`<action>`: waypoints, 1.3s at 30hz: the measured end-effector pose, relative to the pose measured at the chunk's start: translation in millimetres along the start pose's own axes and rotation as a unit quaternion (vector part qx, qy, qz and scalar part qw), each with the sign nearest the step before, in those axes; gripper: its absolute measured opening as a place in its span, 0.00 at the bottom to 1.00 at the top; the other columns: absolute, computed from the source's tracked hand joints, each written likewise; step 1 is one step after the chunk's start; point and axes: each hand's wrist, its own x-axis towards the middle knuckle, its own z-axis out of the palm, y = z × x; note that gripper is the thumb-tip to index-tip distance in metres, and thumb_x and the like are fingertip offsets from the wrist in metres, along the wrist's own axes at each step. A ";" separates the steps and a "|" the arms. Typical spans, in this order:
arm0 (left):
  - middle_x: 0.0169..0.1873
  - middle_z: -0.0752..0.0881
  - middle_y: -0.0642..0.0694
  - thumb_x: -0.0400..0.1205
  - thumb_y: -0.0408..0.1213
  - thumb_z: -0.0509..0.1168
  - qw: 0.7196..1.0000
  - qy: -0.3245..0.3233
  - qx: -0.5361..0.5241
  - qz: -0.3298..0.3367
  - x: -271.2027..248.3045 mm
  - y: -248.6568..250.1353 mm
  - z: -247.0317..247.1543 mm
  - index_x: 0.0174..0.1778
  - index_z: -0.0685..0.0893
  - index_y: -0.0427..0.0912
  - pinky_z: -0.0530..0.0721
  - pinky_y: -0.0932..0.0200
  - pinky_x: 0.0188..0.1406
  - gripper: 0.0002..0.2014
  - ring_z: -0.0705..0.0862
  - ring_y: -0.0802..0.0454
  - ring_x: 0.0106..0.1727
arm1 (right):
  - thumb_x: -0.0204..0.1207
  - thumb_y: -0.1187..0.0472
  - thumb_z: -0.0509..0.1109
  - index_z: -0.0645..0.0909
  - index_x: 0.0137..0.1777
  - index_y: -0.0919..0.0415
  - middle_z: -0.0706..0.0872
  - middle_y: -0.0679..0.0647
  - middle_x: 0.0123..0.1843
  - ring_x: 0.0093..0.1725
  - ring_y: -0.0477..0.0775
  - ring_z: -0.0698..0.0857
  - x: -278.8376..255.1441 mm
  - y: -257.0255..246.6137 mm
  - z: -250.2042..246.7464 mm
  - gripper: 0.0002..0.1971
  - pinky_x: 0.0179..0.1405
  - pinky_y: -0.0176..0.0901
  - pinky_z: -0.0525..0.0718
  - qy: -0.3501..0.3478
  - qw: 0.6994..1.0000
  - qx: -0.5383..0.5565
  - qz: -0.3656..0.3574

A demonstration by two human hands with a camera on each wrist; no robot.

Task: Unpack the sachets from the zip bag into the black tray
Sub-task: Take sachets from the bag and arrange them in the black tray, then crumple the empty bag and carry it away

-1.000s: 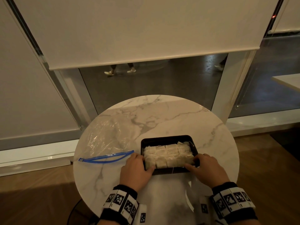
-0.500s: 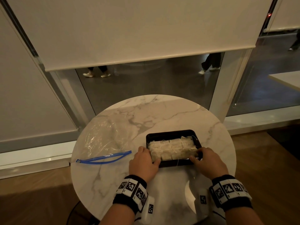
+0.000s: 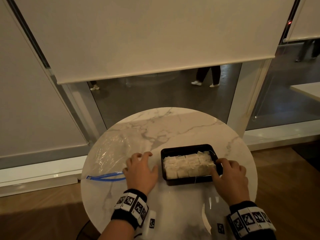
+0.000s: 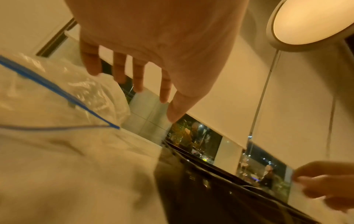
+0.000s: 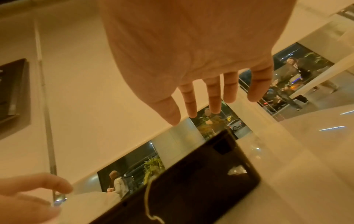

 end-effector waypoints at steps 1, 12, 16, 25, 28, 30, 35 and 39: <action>0.80 0.64 0.43 0.77 0.63 0.67 0.999 -0.020 0.038 -0.028 8.4 -6.9 -3.6 0.75 0.69 0.68 0.68 0.29 0.73 0.30 0.59 0.36 0.81 | 0.80 0.46 0.66 0.76 0.69 0.47 0.78 0.54 0.66 0.66 0.58 0.72 -1.1 -5.6 -2.0 0.19 0.61 0.58 0.80 0.013 1.000 0.009 -0.013; 0.66 0.73 0.44 0.67 0.72 0.66 0.949 -0.277 0.094 -0.120 43.7 -63.3 6.8 0.66 0.72 0.61 0.76 0.37 0.68 0.34 0.74 0.35 0.69 | 0.76 0.49 0.71 0.82 0.60 0.47 0.80 0.50 0.63 0.66 0.56 0.72 -26.4 -69.5 19.5 0.13 0.65 0.56 0.79 -0.011 0.989 0.080 -0.121; 0.58 0.80 0.45 0.75 0.56 0.65 0.958 -0.257 0.100 -0.078 34.0 -66.9 -2.4 0.57 0.78 0.54 0.84 0.44 0.60 0.17 0.81 0.41 0.57 | 0.77 0.51 0.70 0.81 0.57 0.46 0.80 0.47 0.59 0.63 0.52 0.72 -32.6 -80.3 26.2 0.10 0.63 0.49 0.78 -0.039 0.982 0.111 -0.145; 0.47 0.87 0.47 0.79 0.28 0.62 0.997 -0.075 -0.034 -0.017 -11.5 -81.4 -59.6 0.51 0.84 0.46 0.84 0.56 0.50 0.11 0.87 0.46 0.51 | 0.76 0.47 0.76 0.73 0.73 0.42 0.75 0.42 0.69 0.67 0.47 0.78 -51.2 -120.1 23.2 0.27 0.62 0.43 0.84 -0.172 0.912 0.366 -0.063; 0.44 0.89 0.46 0.76 0.30 0.58 0.995 -0.047 -0.039 0.081 -31.1 -82.7 -80.4 0.51 0.87 0.47 0.88 0.48 0.46 0.15 0.89 0.43 0.45 | 0.66 0.40 0.80 0.54 0.81 0.26 0.60 0.36 0.78 0.74 0.49 0.71 -54.0 -131.4 13.6 0.48 0.73 0.60 0.78 -0.203 0.871 0.443 -0.056; 0.41 0.90 0.47 0.74 0.31 0.58 0.989 -0.033 -0.058 0.129 -42.7 -82.9 -91.4 0.49 0.89 0.49 0.88 0.50 0.41 0.16 0.89 0.45 0.41 | 0.65 0.45 0.83 0.49 0.79 0.19 0.55 0.30 0.82 0.79 0.48 0.66 -54.0 -138.2 5.9 0.53 0.77 0.62 0.74 -0.246 0.831 0.488 -0.101; 0.46 0.90 0.64 0.84 0.39 0.59 0.955 -0.064 -0.205 0.205 -63.2 -56.4 -119.8 0.47 0.90 0.57 0.85 0.64 0.52 0.14 0.89 0.65 0.49 | 0.76 0.66 0.78 0.67 0.81 0.37 0.74 0.43 0.80 0.75 0.52 0.79 -59.7 -157.8 9.6 0.39 0.63 0.54 0.87 -0.378 0.737 0.515 -0.222; 0.41 0.90 0.68 0.80 0.33 0.71 0.920 -0.059 -0.361 0.144 -64.6 -35.9 -132.1 0.41 0.91 0.63 0.82 0.75 0.46 0.15 0.89 0.68 0.47 | 0.78 0.69 0.72 0.80 0.72 0.52 0.86 0.54 0.68 0.68 0.59 0.84 -67.7 -177.7 21.3 0.24 0.67 0.55 0.84 -0.326 0.739 0.545 -0.225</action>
